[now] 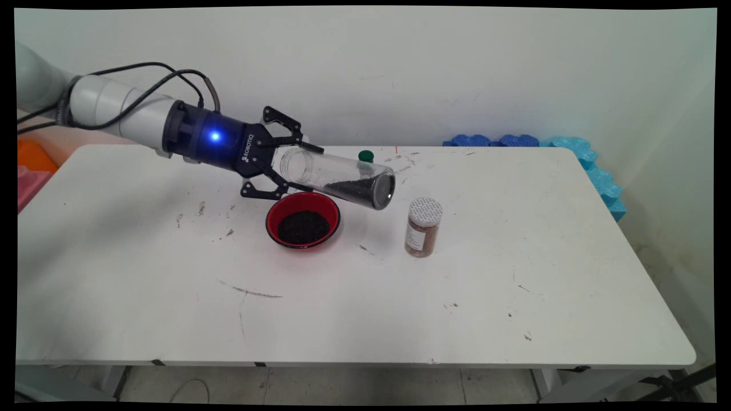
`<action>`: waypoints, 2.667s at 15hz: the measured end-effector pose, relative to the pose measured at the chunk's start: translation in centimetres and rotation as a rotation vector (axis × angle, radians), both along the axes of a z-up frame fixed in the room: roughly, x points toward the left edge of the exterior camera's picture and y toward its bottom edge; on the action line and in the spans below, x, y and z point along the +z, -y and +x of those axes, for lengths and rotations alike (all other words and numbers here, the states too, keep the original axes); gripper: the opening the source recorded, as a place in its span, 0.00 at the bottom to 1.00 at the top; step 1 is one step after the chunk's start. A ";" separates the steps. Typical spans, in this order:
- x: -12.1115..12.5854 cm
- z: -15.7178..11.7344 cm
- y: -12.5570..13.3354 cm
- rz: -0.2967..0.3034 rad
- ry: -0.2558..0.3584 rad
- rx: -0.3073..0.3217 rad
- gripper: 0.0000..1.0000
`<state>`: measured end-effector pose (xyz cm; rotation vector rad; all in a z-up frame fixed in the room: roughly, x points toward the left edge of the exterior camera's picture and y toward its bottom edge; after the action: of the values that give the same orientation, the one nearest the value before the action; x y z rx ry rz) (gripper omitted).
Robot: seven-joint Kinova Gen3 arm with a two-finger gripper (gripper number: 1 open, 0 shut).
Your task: Pour the black seasoning powder in the red bowl
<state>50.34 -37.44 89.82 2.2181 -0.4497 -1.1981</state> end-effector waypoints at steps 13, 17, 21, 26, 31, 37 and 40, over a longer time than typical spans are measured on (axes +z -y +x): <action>-1.8 -1.3 0.6 0.115 -0.093 0.102 0.00; -2.3 -1.5 0.8 0.132 -0.106 0.120 0.00; -2.7 -1.8 1.1 0.149 -0.122 0.140 0.00; -3.2 -2.0 1.3 0.165 -0.135 0.154 0.00; -3.5 -1.8 1.4 0.171 -0.137 0.161 0.00; -3.7 -0.9 1.5 0.177 -0.135 0.174 0.00; -3.7 -0.6 1.4 0.183 -0.138 0.177 0.00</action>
<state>49.75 -38.80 86.09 2.2537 -0.0882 -1.3299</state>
